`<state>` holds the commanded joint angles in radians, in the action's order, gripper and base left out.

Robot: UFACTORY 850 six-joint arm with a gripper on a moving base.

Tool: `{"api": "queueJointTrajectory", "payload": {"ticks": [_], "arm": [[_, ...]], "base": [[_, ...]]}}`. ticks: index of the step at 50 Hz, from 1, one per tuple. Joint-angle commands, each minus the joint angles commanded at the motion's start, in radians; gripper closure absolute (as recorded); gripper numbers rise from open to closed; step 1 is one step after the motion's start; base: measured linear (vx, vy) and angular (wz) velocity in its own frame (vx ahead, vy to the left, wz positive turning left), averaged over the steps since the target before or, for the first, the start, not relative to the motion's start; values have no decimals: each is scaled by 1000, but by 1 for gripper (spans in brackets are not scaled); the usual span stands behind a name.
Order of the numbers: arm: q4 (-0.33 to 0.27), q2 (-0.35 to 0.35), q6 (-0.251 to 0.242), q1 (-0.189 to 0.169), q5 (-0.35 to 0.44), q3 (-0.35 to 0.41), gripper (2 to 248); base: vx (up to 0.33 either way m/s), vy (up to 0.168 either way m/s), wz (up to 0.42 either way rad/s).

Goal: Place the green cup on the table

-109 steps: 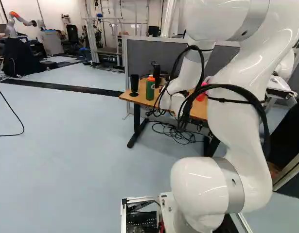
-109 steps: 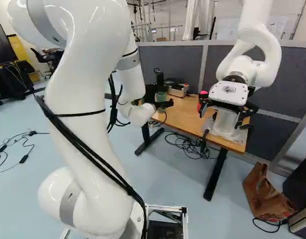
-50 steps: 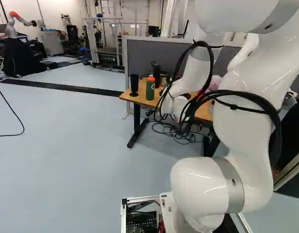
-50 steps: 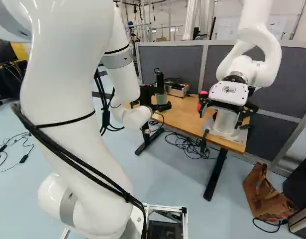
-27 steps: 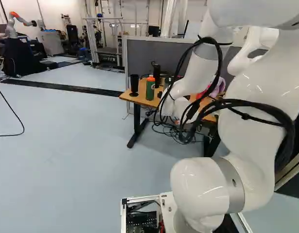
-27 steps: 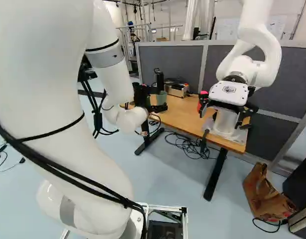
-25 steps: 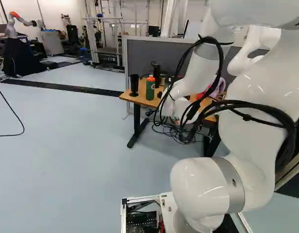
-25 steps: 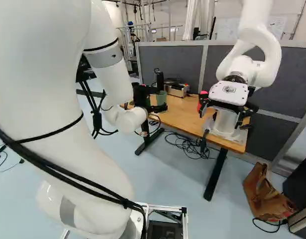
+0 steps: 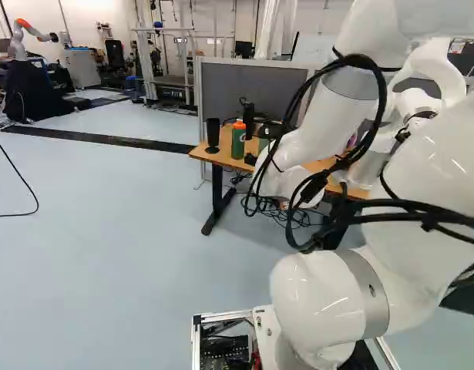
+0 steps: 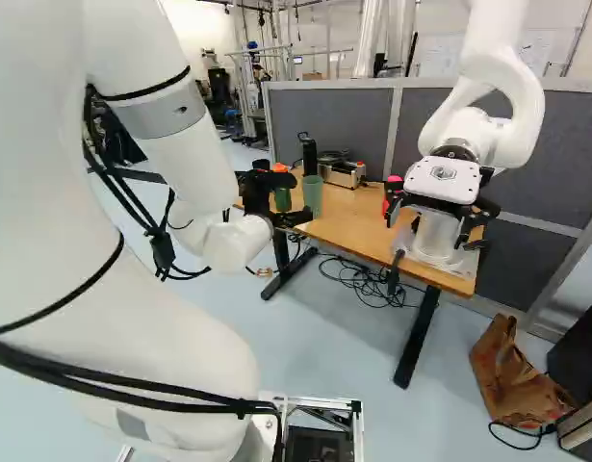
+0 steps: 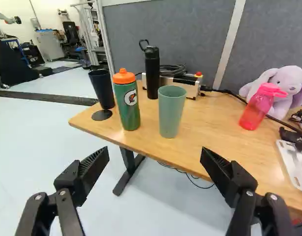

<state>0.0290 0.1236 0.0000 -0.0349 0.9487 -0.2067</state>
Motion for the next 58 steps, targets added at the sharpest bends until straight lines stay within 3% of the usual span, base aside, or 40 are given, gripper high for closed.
{"api": "queueJointTrajectory", "payload": {"ticks": [29, 58], "arm": [[-23, 125, 0, 28, -61, 96, 3], [-29, 156, 0, 35, -76, 119, 3]], "base": [[0, 0, 0], [0, 0, 0]]}}
